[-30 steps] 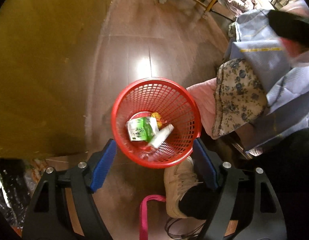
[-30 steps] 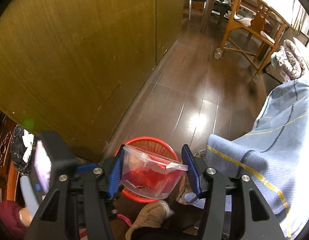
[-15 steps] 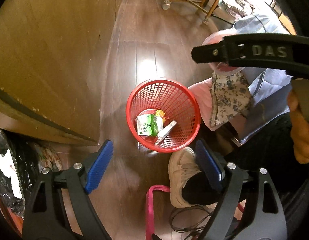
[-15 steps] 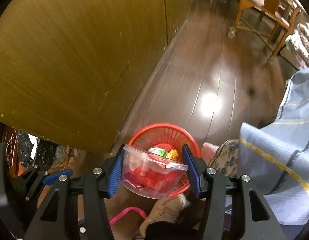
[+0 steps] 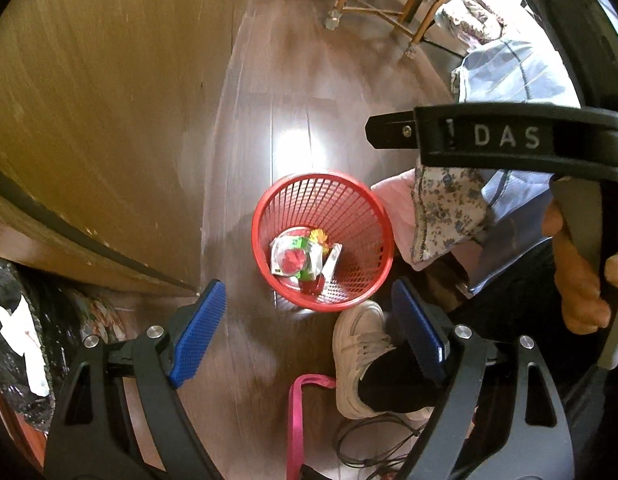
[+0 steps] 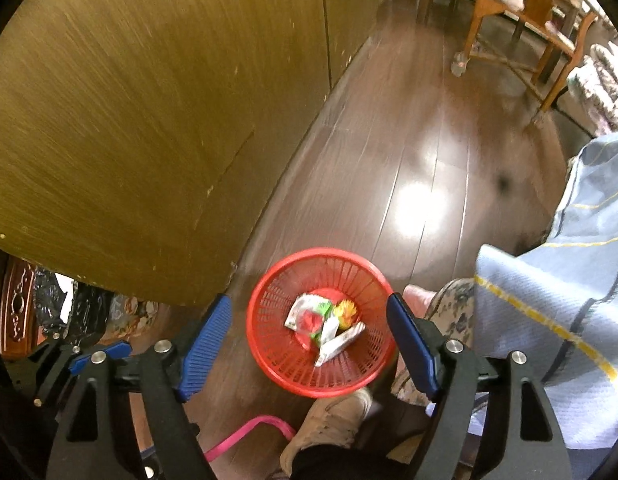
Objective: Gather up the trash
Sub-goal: 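Move both open tools back over the bed toward the remaining wrappers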
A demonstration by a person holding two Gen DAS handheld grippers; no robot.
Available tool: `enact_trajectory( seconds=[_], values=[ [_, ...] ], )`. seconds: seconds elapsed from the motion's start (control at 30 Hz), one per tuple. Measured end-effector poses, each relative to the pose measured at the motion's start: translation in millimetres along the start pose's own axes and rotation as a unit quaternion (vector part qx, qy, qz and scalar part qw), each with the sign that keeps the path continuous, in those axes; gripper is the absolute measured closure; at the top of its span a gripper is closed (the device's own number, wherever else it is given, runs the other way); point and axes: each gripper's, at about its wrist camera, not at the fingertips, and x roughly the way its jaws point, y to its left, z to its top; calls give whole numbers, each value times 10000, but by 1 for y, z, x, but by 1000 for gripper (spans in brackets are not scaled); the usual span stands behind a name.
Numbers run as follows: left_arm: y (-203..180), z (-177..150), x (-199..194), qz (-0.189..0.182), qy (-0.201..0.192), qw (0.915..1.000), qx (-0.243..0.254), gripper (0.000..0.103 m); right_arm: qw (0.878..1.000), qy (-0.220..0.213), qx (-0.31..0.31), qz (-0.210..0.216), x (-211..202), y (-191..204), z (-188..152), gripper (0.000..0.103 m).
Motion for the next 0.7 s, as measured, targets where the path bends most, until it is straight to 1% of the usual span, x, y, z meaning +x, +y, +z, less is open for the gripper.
enact_trajectory(
  seconds=[0.13, 0.17, 0.23, 0.33, 0.43, 0.53, 0.63, 0.7],
  values=[
    [-6, 6, -19, 44, -209, 9998, 56, 21, 9982, -579, -98, -85, -27, 1, -6, 25],
    [-8, 7, -24, 53, -259, 9996, 62, 21, 9968, -785, -126, -97, -38, 2, -9, 25],
    [-12, 7, -36, 82, -385, 9992, 91, 21, 9942, -1063, -129, -79, -54, 3, -14, 25],
    [-22, 7, -53, 131, -561, 9982, 170, 19, 9916, -1281, -138, -88, -79, 1, -21, 25],
    [-38, 9, -70, 242, -732, 9964, 360, 19, 9879, -1538, -135, -171, -108, -4, -29, 25],
    [-55, 9, -89, 270, -952, 9937, 533, 16, 9829, -1834, 25, -187, -141, -17, -39, 25],
    [-77, 8, -109, 334, -1217, 9892, 751, 14, 9767, -2128, 210, -201, -171, -33, -53, 24],
    [-94, 7, -121, 296, -1367, 9864, 865, 13, 9716, -2328, 350, -251, -193, -46, -69, 24]
  ],
)
